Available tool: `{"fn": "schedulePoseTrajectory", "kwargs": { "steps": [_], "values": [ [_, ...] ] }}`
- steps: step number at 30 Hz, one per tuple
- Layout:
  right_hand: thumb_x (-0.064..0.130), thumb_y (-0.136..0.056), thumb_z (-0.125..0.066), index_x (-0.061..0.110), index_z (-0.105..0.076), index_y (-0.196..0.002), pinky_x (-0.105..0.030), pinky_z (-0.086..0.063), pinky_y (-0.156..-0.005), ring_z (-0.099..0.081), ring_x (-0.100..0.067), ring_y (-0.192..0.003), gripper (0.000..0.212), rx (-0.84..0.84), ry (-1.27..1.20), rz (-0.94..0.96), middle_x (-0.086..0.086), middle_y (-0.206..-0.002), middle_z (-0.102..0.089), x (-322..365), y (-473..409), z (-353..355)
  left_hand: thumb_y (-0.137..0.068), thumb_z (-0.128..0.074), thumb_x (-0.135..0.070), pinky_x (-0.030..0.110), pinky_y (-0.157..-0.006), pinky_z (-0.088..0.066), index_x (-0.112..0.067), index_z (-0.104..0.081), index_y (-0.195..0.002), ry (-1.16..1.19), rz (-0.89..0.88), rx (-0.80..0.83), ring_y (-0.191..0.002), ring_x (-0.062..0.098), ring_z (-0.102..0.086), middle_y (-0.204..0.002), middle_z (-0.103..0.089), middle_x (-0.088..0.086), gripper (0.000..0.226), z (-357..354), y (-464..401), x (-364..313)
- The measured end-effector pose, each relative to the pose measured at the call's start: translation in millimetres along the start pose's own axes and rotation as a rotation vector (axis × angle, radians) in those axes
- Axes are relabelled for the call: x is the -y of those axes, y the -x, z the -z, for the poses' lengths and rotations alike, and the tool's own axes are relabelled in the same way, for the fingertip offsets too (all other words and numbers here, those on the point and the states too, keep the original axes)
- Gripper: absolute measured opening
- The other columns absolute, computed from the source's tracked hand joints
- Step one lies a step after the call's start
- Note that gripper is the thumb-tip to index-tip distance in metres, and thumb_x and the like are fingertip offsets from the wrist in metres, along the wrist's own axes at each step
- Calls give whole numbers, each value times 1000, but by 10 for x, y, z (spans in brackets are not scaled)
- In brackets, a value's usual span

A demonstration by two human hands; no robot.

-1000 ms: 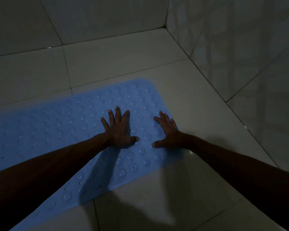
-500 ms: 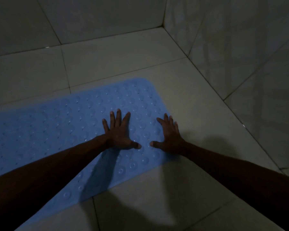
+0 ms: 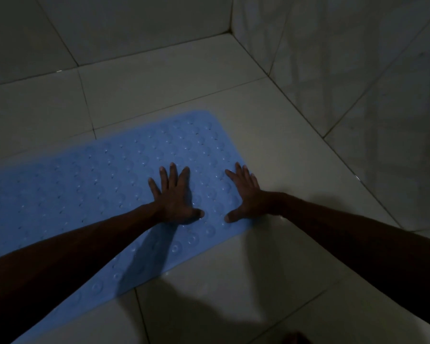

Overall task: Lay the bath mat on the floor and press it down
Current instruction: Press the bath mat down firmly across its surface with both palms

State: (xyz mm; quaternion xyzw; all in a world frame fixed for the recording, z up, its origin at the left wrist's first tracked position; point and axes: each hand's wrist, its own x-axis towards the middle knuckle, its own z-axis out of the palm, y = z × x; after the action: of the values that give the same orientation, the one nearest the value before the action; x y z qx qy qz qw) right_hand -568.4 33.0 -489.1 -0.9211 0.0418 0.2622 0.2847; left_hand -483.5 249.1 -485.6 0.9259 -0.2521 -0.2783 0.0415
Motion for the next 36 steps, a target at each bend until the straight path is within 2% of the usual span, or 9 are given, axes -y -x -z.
{"fn": "schedulePoseTrajectory", "kwargs": {
  "steps": [6,12,16,19,22,28,31,34,36],
  "values": [
    [63,-62,-82,23,16,-154,-42,19,-116,32,-27,-143,140,-45,95,-22,-7,-157,34,21,-26,-67,-75,-66,-64,58,-108,19,-24,14,-152,62,-54,-22,-140,33,31,-155,31,12,118,-116,52,-62],
    [62,-63,-81,23,11,-155,-47,14,-119,27,-30,-146,136,-122,92,-7,-11,-159,28,56,40,-155,-55,-68,-81,52,-106,25,-26,24,-148,47,-65,2,-136,29,39,-149,41,9,142,-193,90,-27],
    [76,-57,-72,22,4,-155,-47,10,-120,20,-26,-148,136,-234,31,-12,-8,-162,21,-39,213,-213,-46,-67,-85,57,-105,23,-23,30,-146,-31,-28,26,-134,33,40,-147,43,14,152,-187,63,-87],
    [81,-63,-65,19,-6,-156,-40,6,-121,10,-20,-150,127,-359,79,24,-6,-164,8,-130,325,-329,-49,-65,-86,58,-104,24,-22,31,-145,-72,-36,24,-133,35,41,-146,44,15,150,-182,83,-97],
    [86,-63,-57,17,-11,-156,-35,7,-120,7,-16,-151,124,-401,64,51,-5,-165,2,-144,342,-377,-55,-59,-86,62,-104,22,-26,29,-146,-90,-112,11,-135,36,38,-148,42,11,140,-238,126,-92],
    [92,-59,-50,19,-11,-156,-35,5,-120,5,-14,-151,127,-374,38,56,-2,-165,0,-160,323,-353,-73,-53,-76,60,-108,19,-26,15,-151,-64,-237,-108,-140,27,32,-153,34,4,115,-407,199,-72],
    [97,-53,-44,18,-13,-156,-37,-1,-122,0,-16,-151,134,-312,-45,63,-2,-164,-4,-253,299,-236,-66,-52,-80,56,-109,19,-25,14,-151,5,-219,-115,-138,17,33,-154,31,-1,121,-452,173,-67],
    [101,-48,-41,17,-9,-156,-34,-4,-122,1,-17,-151,141,-210,-68,92,-3,-164,-3,-379,318,-75,-65,-62,-78,55,-109,19,-26,19,-150,4,-188,-77,-141,23,31,-155,32,4,128,-364,149,-73],
    [101,-42,-46,18,-3,-156,-36,-1,-120,7,-21,-150,148,-189,-64,64,-6,-164,5,-395,337,-33,-60,-64,-80,55,-108,21,-26,24,-148,-36,-180,-50,-139,28,34,-151,38,7,136,-256,125,-81]
  ]
}}
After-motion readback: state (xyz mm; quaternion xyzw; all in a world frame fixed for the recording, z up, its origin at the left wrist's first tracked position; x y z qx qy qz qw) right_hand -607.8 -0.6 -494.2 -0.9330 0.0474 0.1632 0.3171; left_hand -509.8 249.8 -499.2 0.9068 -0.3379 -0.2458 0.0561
